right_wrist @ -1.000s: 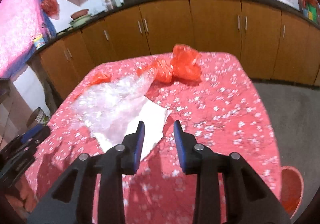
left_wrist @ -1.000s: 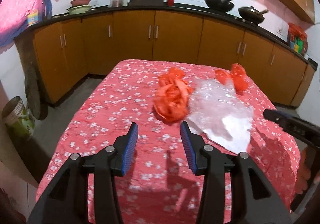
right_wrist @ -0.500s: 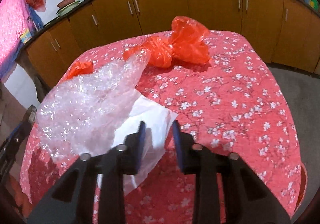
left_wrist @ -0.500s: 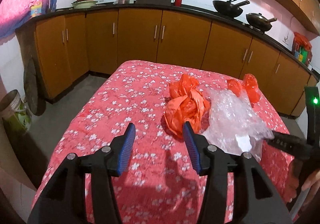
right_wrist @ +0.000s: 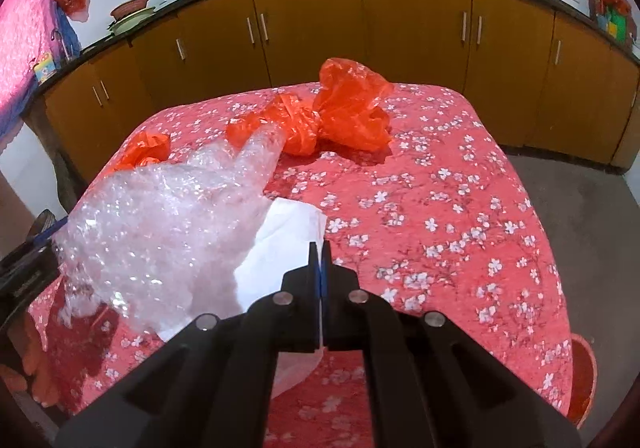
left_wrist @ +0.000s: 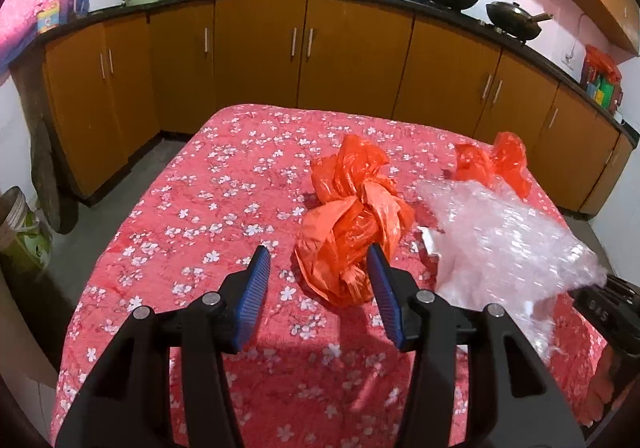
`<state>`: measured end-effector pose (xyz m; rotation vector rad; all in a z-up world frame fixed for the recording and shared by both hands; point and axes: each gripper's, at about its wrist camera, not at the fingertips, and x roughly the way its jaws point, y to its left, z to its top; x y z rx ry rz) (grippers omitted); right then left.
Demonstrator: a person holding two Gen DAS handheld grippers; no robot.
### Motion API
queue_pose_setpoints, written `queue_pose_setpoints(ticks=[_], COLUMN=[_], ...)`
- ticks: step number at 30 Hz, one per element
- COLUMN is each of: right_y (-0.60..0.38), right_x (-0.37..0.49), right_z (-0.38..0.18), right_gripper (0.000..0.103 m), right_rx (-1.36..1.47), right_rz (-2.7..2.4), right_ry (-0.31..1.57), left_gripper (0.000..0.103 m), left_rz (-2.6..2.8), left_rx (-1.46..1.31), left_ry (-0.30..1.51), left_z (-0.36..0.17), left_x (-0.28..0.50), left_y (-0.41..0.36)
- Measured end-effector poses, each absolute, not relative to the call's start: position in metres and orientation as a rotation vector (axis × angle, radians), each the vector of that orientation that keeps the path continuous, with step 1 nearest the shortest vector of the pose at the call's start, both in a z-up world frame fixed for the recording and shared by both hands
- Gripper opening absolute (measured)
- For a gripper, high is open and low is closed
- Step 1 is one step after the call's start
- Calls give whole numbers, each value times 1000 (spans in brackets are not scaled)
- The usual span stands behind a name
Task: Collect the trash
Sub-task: 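Grasp the white tissue with the right gripper while the left gripper grasps a red bag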
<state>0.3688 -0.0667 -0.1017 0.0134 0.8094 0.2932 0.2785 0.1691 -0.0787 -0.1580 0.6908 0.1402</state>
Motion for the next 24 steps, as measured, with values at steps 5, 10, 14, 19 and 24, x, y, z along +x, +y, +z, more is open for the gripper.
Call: queue_pose_setpoints(ticks=[5, 10, 14, 19, 24], right_y=[-69, -74, -78, -87, -96], right_x=[368, 365, 361, 354, 350], right_z=[-100, -100, -97, -90, -73], right_gripper=[2, 2, 2, 2, 2], right_rx=[16, 29, 31, 35, 64], right_rz=[295, 289, 285, 274, 273], right_ry=[812, 813, 796, 765, 726], left_gripper=[50, 19, 12, 10, 10], left_rz=[112, 100, 107, 130, 125], left_rx=[-144, -148, -155, -130, -115], left_ry=[765, 803, 788, 756, 740], left_z=[-86, -91, -90, -86, -79], left_x=[293, 298, 295, 285, 275], left_y=[167, 168, 170, 170, 166])
